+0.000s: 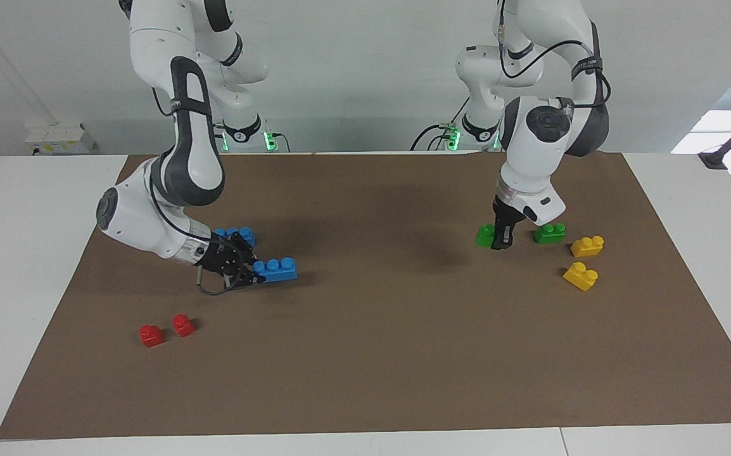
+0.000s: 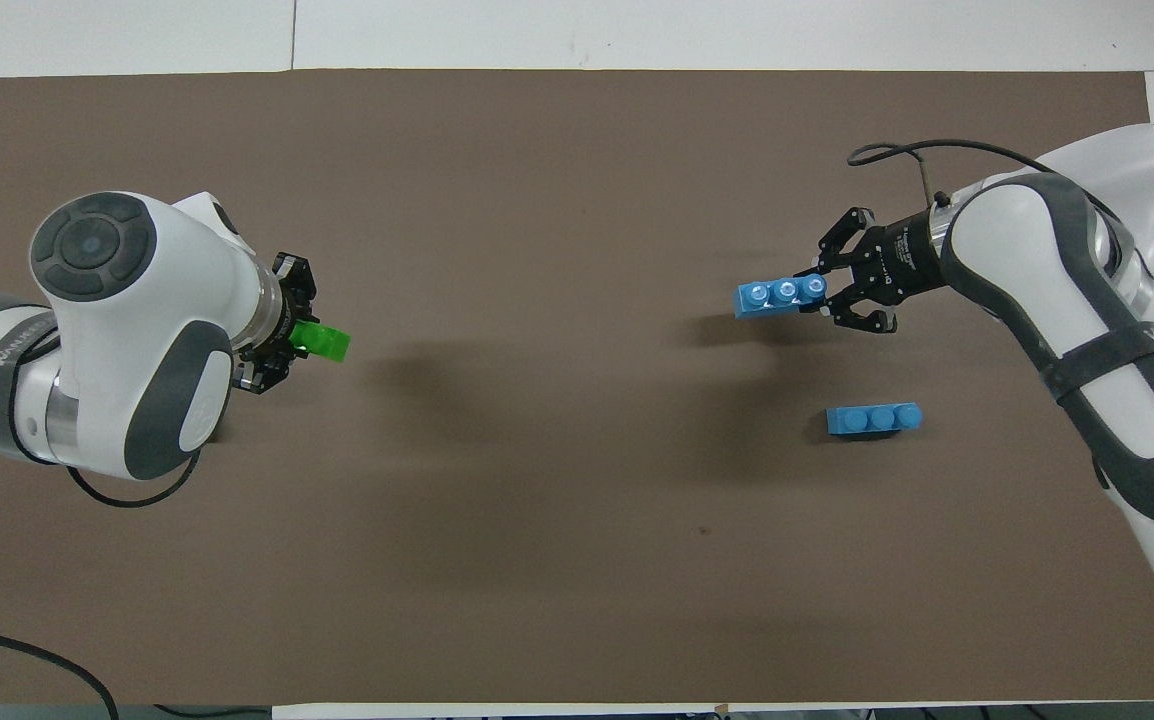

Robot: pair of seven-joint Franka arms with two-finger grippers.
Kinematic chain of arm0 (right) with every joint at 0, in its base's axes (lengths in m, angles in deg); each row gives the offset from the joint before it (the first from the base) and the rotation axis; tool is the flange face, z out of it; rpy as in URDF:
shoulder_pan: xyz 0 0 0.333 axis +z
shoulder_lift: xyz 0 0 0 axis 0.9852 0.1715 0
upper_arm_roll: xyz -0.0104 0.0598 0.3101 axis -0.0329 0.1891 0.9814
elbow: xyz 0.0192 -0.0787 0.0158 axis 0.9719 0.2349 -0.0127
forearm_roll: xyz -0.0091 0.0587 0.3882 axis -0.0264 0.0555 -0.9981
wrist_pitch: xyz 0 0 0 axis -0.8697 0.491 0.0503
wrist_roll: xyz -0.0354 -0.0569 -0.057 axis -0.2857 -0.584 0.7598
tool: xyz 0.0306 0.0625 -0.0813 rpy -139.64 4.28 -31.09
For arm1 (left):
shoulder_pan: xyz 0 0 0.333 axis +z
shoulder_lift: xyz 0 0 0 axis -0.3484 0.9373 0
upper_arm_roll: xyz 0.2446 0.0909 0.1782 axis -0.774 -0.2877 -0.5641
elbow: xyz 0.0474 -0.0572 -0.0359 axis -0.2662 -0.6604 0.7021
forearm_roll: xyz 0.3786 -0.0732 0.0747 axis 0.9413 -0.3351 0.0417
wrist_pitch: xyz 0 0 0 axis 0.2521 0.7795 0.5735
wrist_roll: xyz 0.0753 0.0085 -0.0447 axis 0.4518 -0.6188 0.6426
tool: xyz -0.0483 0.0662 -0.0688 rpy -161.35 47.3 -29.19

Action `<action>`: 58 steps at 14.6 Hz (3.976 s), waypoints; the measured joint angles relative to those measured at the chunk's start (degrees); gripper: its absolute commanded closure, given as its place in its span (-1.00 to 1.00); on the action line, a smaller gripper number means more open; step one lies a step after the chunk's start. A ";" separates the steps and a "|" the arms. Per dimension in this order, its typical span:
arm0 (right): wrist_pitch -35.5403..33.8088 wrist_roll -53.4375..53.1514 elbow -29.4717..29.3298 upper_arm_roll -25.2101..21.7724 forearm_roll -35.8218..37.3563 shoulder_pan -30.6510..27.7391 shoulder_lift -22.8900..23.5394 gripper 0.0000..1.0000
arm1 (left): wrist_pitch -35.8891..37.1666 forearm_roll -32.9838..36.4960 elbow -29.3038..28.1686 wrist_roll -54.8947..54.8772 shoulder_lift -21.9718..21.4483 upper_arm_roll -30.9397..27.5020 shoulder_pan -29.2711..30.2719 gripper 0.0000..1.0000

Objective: Remove green block with left arm and hold with right

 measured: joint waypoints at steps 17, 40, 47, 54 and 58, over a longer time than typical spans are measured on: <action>3.33 8.74 6.57 -0.02 0.19 -8.44 1.18 1.00 | -21.80 0.00 -8.20 -24.65 7.19 -0.06 11.84 1.00; -9.38 4.44 5.02 1.10 5.86 -7.68 -15.38 -0.95 | -23.02 2.21 -4.57 -28.88 7.51 -0.01 13.72 -1.00; -11.37 19.26 1.41 1.40 16.07 -5.04 -21.14 -0.97 | -2.55 2.33 8.79 -49.81 3.98 0.26 13.72 -1.00; -13.86 44.00 -3.31 2.76 26.77 -5.01 -23.40 -0.98 | 6.83 2.34 14.04 -67.27 -0.24 0.25 13.74 -1.00; -14.54 55.34 -4.94 3.32 30.13 -4.99 -23.74 -1.00 | 16.07 2.33 15.73 -76.31 -5.16 0.31 13.74 -1.00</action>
